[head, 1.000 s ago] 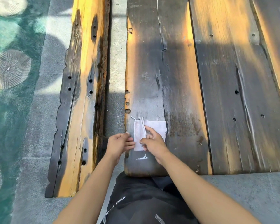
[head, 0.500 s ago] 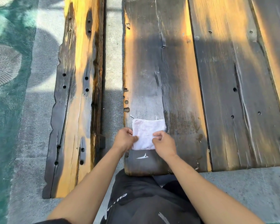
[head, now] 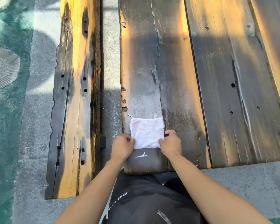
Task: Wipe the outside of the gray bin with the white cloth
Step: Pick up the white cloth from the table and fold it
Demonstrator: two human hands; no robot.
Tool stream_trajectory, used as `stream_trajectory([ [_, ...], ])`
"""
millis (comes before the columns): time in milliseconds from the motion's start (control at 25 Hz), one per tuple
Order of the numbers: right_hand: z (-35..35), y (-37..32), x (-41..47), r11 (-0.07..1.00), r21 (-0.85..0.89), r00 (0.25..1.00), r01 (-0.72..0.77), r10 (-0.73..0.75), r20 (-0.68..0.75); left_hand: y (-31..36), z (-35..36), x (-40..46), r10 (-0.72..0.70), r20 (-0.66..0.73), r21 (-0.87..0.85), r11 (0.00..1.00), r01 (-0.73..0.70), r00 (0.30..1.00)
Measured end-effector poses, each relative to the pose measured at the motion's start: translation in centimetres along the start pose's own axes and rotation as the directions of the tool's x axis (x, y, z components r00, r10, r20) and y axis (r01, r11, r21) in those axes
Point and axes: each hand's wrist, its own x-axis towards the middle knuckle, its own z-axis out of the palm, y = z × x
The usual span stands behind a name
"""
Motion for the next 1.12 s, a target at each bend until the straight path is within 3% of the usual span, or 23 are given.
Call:
stream_trajectory([
  [120, -0.6, -0.1, 0.3, 0.976, 0.207, 0.996, -0.075, 0.064, 0.060, 0.4, 0.2, -0.1, -0.046, -0.014, -0.056, 0.997, 0.045, 0.999],
  [280, -1.9, -0.4, -0.3, 0.750, 0.602, 0.955, -0.274, 0.139, 0.261, 0.4, 1.3, 0.3, -0.145, 0.199, -0.242, 0.951, 0.191, 0.969],
  [440, -2.8, 0.2, -2.0, 0.612, 0.728, 0.935, -0.309, 0.055, 0.350, 0.9, 2.5, -0.2, -0.135, 0.368, -0.413, 0.863, 0.292, 0.920],
  [640, -2.4, 1.6, -4.7, 0.451, 0.805, 0.889, -0.386, -0.051, 0.455, 1.3, 1.2, -0.9, -0.065, 0.526, -0.436, 0.835, 0.334, 0.848],
  [840, -2.5, 2.0, -8.4, 0.263, 0.866, 0.821, -0.425, -0.291, 0.491, 1.2, -0.2, -2.9, 0.054, 0.679, -0.611, 0.594, 0.523, 0.732],
  [1000, -3.3, 4.6, -9.8, 0.292, 0.890, 0.886, -0.350, -0.204, 0.416, 2.0, 0.6, -5.7, 0.082, 0.536, -0.704, 0.593, 0.391, 0.840],
  [1120, -4.4, 8.2, -11.2, 0.197, 0.934, 0.935, -0.297, -0.141, 0.327, 3.1, 2.8, -9.0, 0.088, 0.356, -0.675, 0.713, 0.191, 0.930],
])
